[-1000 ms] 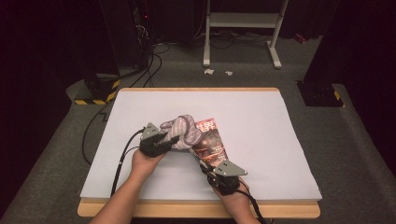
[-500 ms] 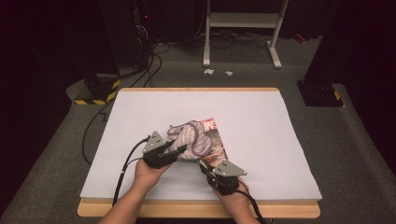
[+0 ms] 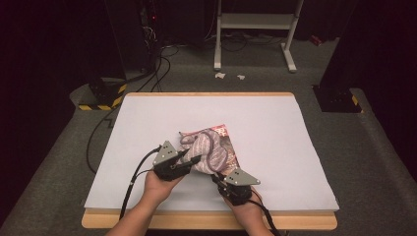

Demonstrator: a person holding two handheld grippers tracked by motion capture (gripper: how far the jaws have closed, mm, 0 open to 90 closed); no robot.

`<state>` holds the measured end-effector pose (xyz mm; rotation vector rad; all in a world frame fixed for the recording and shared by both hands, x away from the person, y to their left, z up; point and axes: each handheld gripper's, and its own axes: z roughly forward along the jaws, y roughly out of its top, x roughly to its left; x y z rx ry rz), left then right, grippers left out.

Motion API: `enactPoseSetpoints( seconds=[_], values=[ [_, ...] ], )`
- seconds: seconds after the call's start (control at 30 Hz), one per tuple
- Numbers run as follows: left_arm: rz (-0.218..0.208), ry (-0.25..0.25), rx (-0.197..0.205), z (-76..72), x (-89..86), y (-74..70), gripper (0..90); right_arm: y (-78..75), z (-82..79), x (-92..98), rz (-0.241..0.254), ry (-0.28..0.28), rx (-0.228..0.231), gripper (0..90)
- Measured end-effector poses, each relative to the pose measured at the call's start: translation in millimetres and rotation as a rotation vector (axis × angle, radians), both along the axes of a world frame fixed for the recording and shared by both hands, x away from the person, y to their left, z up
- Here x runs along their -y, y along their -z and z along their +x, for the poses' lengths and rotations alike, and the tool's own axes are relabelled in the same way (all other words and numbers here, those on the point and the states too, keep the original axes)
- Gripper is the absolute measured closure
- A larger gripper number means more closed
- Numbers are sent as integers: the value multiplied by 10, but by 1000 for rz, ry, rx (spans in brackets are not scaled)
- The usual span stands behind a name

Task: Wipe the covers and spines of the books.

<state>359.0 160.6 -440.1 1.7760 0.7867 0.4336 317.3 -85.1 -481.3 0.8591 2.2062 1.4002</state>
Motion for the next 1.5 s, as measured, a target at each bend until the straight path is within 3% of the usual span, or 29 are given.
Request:
enactPoseSetpoints(
  seconds=[0.23, 0.67, 1.2, 1.33, 1.5],
  values=[
    [10, -21, -20, 150, -67, 59, 616, 4, 3, -6, -2, 1, -8, 836],
    [59, -133, -66, 564, -281, 236, 617, 5, 2, -7, -5, -1, -4, 836],
    [47, -273, -126, 994, -527, 491, 615, 15, -6, -26, -14, -10, -1, 833],
    [55, -274, -124, 1028, -516, 447, 615, 10, -7, -16, -7, -8, 3, 831],
    [69, -247, -118, 933, -487, 394, 618, 15, -10, -18, -11, -11, 5, 831]
  ],
)
